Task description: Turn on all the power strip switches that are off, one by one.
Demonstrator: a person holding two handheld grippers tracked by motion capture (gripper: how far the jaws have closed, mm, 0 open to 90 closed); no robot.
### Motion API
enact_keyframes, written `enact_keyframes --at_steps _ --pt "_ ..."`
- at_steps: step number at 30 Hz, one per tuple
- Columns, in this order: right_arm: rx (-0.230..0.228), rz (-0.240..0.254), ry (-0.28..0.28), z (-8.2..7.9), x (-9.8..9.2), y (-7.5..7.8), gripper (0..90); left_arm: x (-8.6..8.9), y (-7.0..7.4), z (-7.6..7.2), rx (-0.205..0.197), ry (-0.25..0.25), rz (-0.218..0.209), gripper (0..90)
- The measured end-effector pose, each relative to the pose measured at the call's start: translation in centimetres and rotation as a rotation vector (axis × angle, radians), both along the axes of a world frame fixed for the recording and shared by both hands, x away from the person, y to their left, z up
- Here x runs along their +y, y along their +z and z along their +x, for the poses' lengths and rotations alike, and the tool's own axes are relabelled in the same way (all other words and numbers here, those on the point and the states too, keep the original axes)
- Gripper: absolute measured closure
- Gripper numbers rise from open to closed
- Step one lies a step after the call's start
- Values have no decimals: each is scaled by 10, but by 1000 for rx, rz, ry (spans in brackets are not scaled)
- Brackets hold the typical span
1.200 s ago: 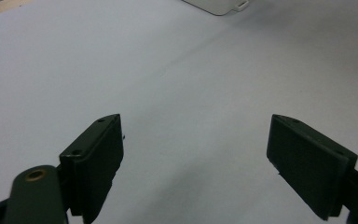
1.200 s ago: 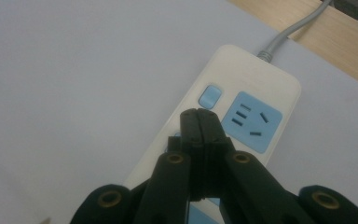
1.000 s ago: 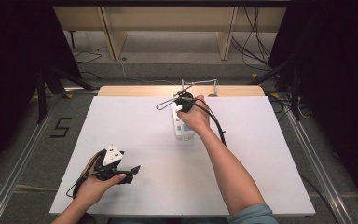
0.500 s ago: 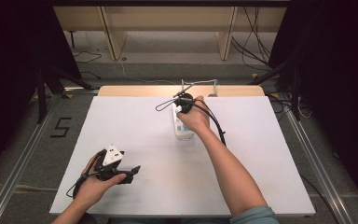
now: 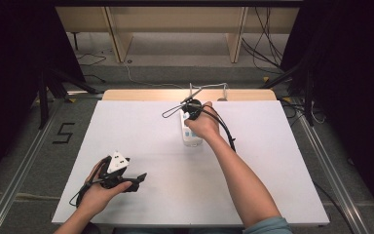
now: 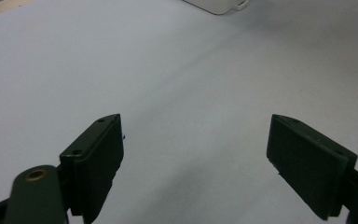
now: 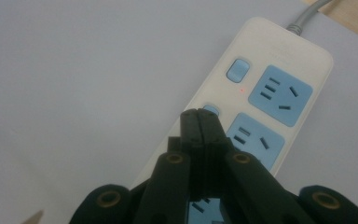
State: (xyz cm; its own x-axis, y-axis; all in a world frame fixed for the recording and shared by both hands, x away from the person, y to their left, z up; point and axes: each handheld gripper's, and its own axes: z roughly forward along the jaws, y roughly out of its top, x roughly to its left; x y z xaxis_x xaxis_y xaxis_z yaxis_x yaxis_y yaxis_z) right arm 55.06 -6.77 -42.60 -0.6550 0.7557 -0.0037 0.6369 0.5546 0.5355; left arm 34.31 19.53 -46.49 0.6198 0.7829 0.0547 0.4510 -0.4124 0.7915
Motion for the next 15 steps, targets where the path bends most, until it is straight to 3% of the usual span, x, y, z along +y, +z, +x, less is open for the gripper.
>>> enact_keyframes --at_steps 15 --pt "36 -13 -7 -3 2 0 900 0 0 0 -2 -1 -1 185"
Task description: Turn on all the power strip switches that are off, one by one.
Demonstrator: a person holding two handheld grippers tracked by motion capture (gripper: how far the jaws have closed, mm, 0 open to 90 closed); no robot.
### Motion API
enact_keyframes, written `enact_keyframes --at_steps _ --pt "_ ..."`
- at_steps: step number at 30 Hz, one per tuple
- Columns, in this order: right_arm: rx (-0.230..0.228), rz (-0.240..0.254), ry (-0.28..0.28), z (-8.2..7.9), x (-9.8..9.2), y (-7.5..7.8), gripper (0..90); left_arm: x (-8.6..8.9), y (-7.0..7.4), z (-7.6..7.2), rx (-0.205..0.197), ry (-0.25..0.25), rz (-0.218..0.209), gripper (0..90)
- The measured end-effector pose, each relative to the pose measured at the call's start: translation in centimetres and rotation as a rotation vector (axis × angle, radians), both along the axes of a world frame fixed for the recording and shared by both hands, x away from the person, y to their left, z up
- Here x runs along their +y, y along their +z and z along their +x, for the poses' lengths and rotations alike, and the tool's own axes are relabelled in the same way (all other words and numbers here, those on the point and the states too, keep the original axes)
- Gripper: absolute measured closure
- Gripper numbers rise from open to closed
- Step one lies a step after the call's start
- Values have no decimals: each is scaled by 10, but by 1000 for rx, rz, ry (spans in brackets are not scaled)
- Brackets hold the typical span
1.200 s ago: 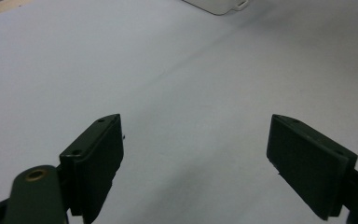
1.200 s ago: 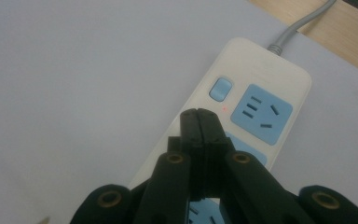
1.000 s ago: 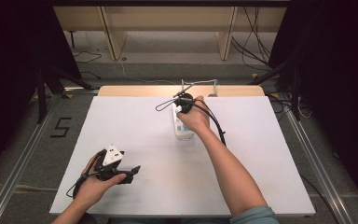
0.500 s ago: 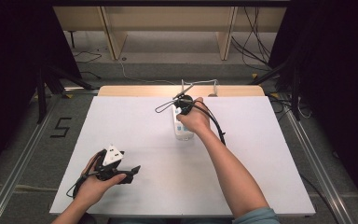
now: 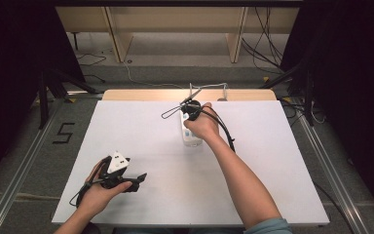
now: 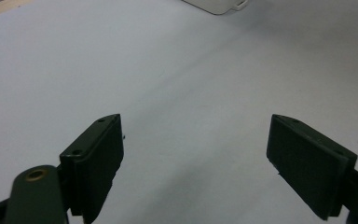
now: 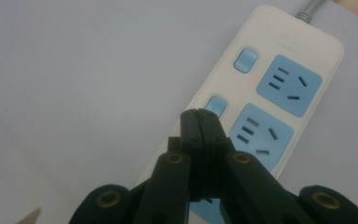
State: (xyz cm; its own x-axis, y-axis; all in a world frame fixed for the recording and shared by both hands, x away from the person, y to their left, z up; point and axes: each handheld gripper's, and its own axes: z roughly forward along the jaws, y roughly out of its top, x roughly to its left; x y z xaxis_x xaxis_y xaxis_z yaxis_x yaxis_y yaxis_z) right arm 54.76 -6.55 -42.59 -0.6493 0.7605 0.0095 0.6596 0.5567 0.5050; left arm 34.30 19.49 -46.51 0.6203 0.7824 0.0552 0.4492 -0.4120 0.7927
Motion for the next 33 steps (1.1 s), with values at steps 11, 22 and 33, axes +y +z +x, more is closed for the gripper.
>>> enact_keyframes --at_steps 11,22,33 --pt "48 -19 0 -1 1 -6 900 0 0 0 1 0 1 185" --pt "70 -34 4 -4 5 -8 900 0 0 0 1 -1 1 186" --pt "69 -51 17 -3 7 -9 900 -1 0 0 4 -1 -1 186"
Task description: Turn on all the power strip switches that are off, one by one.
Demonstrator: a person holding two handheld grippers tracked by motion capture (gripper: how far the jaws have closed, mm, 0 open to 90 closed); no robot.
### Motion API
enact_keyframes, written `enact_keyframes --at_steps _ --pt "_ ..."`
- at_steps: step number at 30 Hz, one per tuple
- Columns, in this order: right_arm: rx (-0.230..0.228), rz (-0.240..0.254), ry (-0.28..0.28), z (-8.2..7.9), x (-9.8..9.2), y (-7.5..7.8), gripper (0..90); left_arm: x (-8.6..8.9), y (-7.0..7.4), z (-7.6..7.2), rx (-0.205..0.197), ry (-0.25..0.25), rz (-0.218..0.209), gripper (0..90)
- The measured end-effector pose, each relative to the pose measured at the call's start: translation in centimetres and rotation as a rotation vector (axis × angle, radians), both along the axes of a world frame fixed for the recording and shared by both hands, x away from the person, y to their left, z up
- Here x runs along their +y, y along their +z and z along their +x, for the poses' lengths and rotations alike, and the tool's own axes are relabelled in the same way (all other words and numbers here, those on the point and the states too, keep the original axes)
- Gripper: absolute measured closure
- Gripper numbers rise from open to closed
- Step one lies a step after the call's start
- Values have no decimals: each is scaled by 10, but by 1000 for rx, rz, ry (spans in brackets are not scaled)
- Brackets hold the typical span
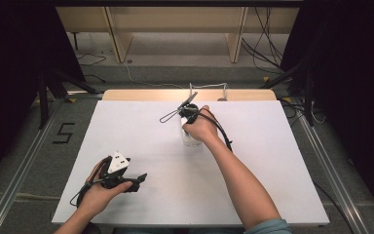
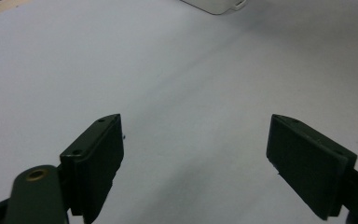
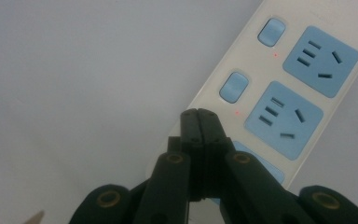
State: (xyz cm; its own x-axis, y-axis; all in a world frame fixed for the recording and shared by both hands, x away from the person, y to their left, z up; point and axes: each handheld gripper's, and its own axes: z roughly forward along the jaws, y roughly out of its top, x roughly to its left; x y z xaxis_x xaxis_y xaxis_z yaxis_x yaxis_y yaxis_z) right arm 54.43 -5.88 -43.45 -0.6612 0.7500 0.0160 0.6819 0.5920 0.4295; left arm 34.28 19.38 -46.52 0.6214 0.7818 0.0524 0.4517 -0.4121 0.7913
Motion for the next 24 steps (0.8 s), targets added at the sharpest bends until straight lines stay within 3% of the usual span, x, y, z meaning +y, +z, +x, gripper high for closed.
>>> enact_keyframes --at_steps 13,15,24 --pt "-10 -36 14 -1 4 0 900 0 0 0 -1 0 0 186" --pt "11 -28 23 -2 5 0 900 0 0 0 -1 0 0 186" --pt "0 -22 12 0 2 1 900 1 0 0 -3 0 2 186"
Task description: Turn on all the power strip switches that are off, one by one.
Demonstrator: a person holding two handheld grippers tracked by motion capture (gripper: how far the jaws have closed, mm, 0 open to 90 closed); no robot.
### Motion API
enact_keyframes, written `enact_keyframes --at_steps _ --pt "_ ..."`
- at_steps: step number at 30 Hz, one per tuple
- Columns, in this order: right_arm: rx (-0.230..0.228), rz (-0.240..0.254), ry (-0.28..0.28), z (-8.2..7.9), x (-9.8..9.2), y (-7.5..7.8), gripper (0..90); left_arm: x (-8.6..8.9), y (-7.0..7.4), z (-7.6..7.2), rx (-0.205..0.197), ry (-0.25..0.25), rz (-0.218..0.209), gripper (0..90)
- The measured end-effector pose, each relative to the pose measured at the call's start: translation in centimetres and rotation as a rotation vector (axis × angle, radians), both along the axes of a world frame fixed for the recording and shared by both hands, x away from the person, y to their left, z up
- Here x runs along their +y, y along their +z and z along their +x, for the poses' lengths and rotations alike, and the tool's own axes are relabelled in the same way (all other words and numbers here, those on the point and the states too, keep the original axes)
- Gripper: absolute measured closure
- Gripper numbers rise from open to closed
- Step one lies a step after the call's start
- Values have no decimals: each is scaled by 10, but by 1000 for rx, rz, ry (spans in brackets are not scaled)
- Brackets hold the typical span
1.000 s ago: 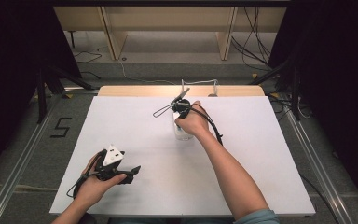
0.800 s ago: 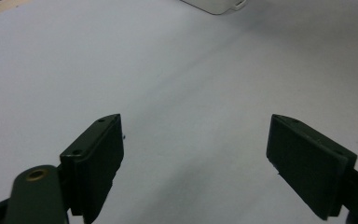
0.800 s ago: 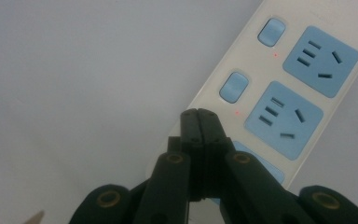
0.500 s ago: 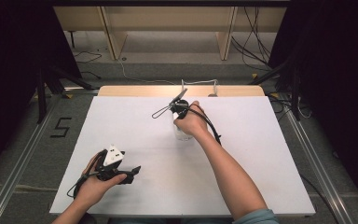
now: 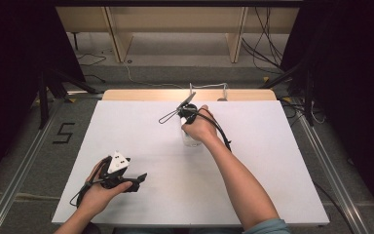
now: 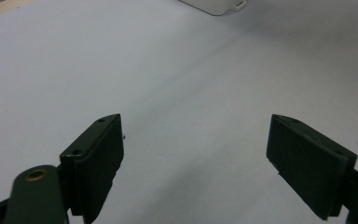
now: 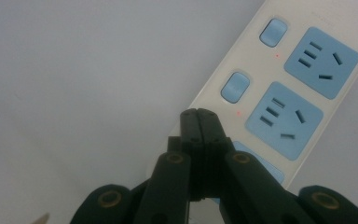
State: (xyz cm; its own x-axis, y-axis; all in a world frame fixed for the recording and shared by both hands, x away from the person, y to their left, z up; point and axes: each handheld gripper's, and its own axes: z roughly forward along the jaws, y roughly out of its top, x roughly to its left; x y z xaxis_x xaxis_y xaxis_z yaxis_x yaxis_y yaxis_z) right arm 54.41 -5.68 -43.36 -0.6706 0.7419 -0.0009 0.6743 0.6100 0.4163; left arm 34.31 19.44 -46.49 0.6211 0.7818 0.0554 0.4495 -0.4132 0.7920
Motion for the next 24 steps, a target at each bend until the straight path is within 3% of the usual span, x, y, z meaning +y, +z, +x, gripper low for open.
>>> enact_keyframes --at_steps 9,24 --pt "-5 -21 2 -1 3 -1 900 -1 0 0 1 0 -2 186" --pt "-2 -12 -7 -1 2 -3 900 -1 0 0 1 -2 2 186"
